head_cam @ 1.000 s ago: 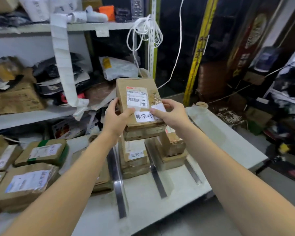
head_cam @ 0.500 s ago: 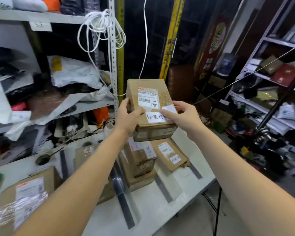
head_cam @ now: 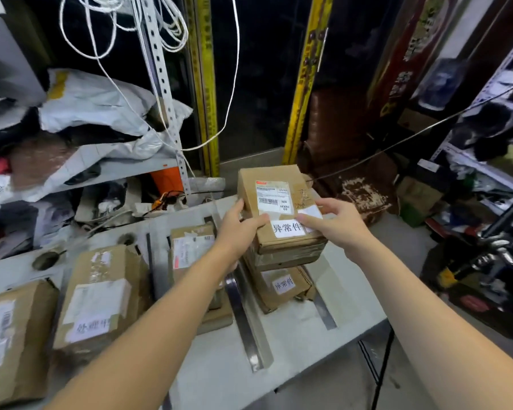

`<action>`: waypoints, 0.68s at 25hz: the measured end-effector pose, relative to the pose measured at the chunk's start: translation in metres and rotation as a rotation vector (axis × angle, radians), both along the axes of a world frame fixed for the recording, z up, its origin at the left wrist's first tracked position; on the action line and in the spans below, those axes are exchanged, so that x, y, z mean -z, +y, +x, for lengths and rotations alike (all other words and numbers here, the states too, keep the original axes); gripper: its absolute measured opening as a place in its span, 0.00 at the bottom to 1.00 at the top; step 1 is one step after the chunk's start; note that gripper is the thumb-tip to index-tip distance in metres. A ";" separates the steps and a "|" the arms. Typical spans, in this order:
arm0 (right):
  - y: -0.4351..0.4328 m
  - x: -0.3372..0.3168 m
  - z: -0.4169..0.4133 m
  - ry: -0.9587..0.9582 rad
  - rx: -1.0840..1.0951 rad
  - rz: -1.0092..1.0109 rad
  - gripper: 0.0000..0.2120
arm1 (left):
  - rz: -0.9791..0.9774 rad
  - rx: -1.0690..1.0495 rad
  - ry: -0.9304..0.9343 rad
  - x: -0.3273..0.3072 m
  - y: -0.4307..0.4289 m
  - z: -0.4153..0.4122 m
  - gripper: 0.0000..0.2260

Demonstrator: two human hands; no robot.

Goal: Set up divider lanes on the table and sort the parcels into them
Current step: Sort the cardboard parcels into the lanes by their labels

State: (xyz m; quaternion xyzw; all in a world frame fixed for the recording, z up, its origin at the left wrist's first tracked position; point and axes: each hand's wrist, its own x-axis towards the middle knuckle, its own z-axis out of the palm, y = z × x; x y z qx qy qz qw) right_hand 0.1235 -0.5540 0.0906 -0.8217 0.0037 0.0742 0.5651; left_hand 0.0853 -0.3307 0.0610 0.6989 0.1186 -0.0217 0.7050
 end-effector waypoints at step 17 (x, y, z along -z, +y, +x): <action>-0.053 0.132 0.034 0.176 -0.205 -0.153 0.25 | 0.027 -0.118 0.286 0.109 -0.062 -0.011 0.27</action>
